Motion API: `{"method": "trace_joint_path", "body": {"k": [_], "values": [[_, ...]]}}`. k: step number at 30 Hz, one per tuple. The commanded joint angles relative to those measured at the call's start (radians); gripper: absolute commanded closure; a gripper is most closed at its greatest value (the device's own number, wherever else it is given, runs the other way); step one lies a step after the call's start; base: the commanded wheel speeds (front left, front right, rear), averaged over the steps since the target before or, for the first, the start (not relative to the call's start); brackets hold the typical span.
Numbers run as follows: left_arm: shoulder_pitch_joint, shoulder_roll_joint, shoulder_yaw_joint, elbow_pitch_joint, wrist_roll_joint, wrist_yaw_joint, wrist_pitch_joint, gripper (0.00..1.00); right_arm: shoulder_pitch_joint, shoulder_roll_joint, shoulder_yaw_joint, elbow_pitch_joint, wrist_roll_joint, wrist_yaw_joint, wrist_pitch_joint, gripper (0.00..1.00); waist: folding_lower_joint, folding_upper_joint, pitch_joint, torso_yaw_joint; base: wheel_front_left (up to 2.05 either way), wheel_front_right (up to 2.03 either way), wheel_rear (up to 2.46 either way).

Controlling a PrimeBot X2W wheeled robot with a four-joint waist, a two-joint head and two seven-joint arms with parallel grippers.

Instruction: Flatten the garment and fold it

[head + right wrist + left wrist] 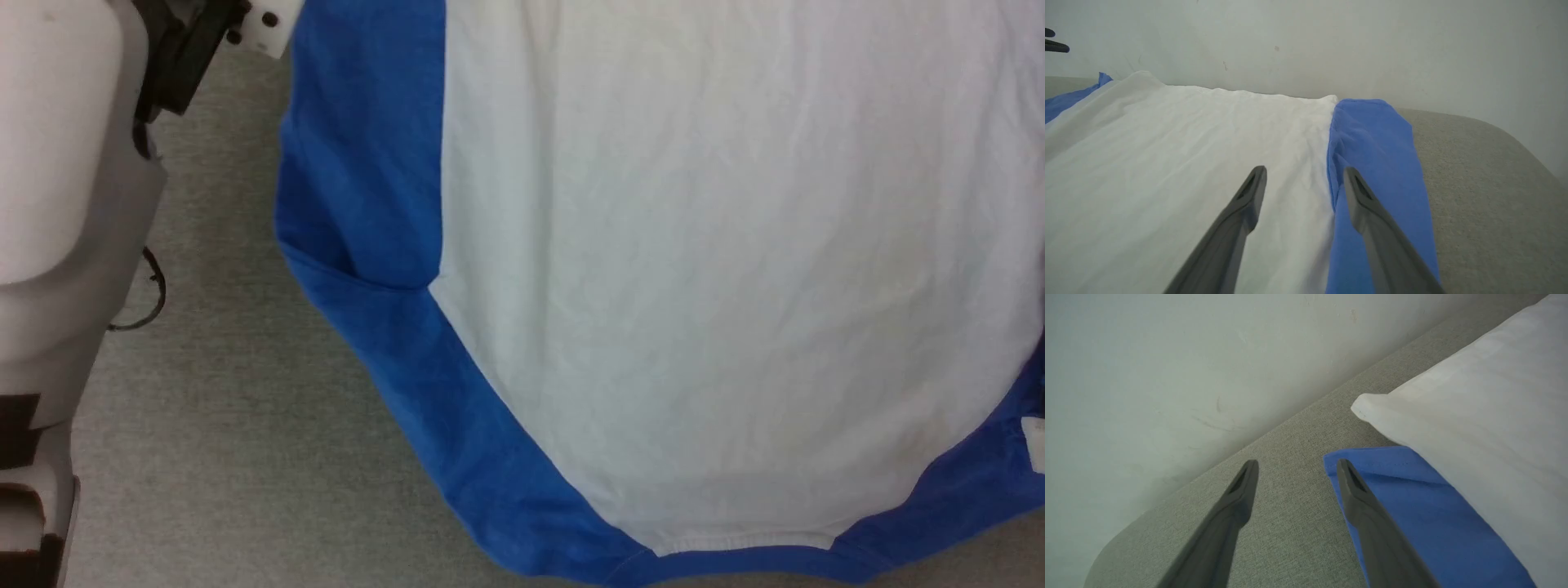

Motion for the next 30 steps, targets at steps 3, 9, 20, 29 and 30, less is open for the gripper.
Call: {"method": "trace_joint_path", "body": {"k": [3, 9, 20, 29, 30], "values": [[-0.002, 0.017, -0.004, 0.016, 0.012, 0.008, 0.006, 0.00, -0.018, -0.011, -0.005, -0.024, 0.013, -0.001, -0.014, 0.00, -0.0002, 0.0000, 0.061, -0.050, 0.00, 0.00, 0.00], [0.010, 0.039, 0.001, 0.028, 0.019, 0.022, -0.010, 0.00, -0.020, -0.021, -0.019, -0.028, 0.018, -0.001, -0.014, 0.00, -0.0002, 0.0000, 0.084, -0.076, 0.00, 0.00, 0.00], [0.016, 0.048, 0.000, 0.050, 0.015, 0.041, -0.018, 0.00, -0.013, -0.026, -0.042, -0.019, 0.028, -0.001, -0.023, 0.00, -0.0002, 0.0000, 0.116, -0.097, 0.00, 0.00, 0.00], [0.033, 0.049, -0.011, 0.057, -0.015, 0.019, -0.019, 1.00, -0.028, -0.034, -0.043, -0.009, 0.031, -0.001, -0.025, 0.00, -0.0002, 0.0000, 0.124, -0.100, 0.00, 0.00, 0.00], [0.034, 0.048, -0.010, 0.058, -0.018, 0.021, -0.025, 1.00, -0.029, -0.034, -0.045, -0.007, 0.031, -0.001, -0.026, 0.00, -0.0002, 0.0000, 0.123, -0.100, 0.00, 0.00, 0.00]]}}
